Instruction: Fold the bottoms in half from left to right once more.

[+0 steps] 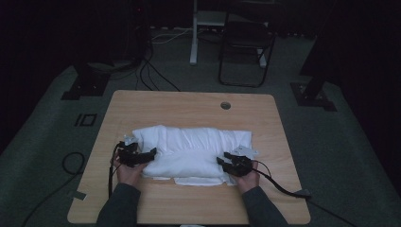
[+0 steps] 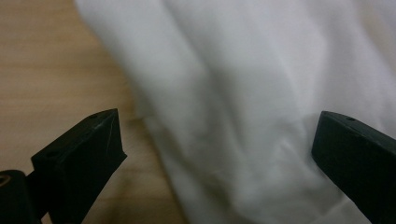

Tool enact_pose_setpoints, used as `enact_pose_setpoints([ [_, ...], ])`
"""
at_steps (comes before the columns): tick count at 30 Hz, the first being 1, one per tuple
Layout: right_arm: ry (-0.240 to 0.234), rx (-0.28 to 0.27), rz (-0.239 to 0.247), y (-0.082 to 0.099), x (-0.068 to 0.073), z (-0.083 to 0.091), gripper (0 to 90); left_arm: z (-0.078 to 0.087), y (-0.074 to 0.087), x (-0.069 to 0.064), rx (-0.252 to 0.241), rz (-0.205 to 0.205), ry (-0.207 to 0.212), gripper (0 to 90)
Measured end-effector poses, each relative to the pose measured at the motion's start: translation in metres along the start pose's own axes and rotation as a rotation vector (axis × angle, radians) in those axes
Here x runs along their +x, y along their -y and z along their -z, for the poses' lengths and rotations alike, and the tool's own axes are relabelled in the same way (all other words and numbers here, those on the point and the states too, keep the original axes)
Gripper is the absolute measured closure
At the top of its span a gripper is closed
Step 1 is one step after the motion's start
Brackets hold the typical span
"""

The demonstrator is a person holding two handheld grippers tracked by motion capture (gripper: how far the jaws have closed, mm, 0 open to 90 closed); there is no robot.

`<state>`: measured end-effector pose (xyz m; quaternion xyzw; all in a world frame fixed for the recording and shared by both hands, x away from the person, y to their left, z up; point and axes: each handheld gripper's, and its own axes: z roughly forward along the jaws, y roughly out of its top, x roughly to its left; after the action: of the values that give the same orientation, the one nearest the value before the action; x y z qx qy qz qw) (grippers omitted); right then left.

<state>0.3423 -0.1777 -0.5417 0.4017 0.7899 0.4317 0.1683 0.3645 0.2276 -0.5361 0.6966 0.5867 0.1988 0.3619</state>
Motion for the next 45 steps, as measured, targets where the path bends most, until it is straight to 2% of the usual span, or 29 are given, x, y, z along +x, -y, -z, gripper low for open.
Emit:
enact_pose_setpoints([
  [3, -0.001, -0.002, 0.0, 0.0, 0.0, 0.0, 55.3, -0.004, 0.002, 0.003, 0.028, 0.0, -0.05, 1.4],
  [5, -0.001, -0.003, -0.001, 0.0, 0.0, 0.0, 55.2, -0.006, 0.004, 0.005, 0.043, 0.017, -0.043, 1.4],
  [9, -0.003, -0.006, -0.003, 0.001, 0.0, 0.0, 55.3, -0.007, 0.005, 0.002, 0.039, -0.005, -0.047, 0.8],
  [11, -0.006, -0.006, -0.004, 0.001, -0.001, 0.0, 55.2, -0.007, 0.006, -0.001, 0.033, -0.006, -0.022, 0.8],
  [16, -0.007, -0.008, -0.007, 0.001, -0.001, 0.0, 55.2, -0.008, 0.008, -0.011, 0.01, 0.003, 0.083, 2.3],
  [18, -0.006, -0.009, -0.008, 0.002, -0.001, 0.0, 55.2, -0.008, 0.008, -0.015, 0.009, -0.012, 0.103, 6.3],
  [21, -0.006, -0.009, -0.01, 0.002, -0.001, 0.0, 55.2, -0.006, 0.009, -0.017, 0.003, -0.023, 0.128, 19.6],
  [22, -0.006, -0.009, -0.011, 0.002, -0.001, 0.0, 55.2, -0.006, 0.01, -0.018, 0.007, -0.03, 0.134, 25.5],
  [24, -0.006, -0.011, -0.011, 0.002, -0.001, 0.0, 55.2, -0.005, 0.01, -0.019, 0.013, -0.031, 0.153, 44.1],
  [27, -0.005, -0.012, -0.011, 0.002, -0.001, 0.0, 55.2, -0.005, 0.009, -0.018, 0.024, -0.037, 0.146, 65.0],
  [29, -0.005, -0.013, -0.011, 0.002, 0.0, 0.0, 55.2, -0.005, 0.009, -0.017, 0.032, -0.034, 0.157, 74.1],
  [33, -0.004, -0.014, -0.012, 0.002, 0.0, 0.0, 55.2, -0.003, 0.009, -0.02, 0.029, -0.062, 0.147, 80.8],
  [35, -0.003, -0.014, -0.011, 0.002, 0.0, 0.0, 55.2, 0.0, 0.007, -0.017, 0.013, -0.039, 0.164, 81.5],
  [40, 0.002, -0.01, -0.013, -0.005, -0.001, 0.006, 53.8, 0.027, -0.008, -0.012, -0.086, -0.026, 0.215, 81.9],
  [42, 0.019, -0.025, 0.0, -0.012, 0.002, 0.01, 53.8, 0.036, -0.015, -0.014, -0.116, -0.031, 0.227, 82.0],
  [44, 0.019, -0.065, 0.025, -0.023, 0.01, 0.017, 54.1, 0.042, -0.022, -0.018, -0.138, -0.04, 0.235, 82.0],
  [45, 0.019, -0.065, 0.025, -0.023, 0.01, 0.017, 54.1, 0.042, -0.022, -0.018, -0.138, -0.04, 0.235, 82.0],
])
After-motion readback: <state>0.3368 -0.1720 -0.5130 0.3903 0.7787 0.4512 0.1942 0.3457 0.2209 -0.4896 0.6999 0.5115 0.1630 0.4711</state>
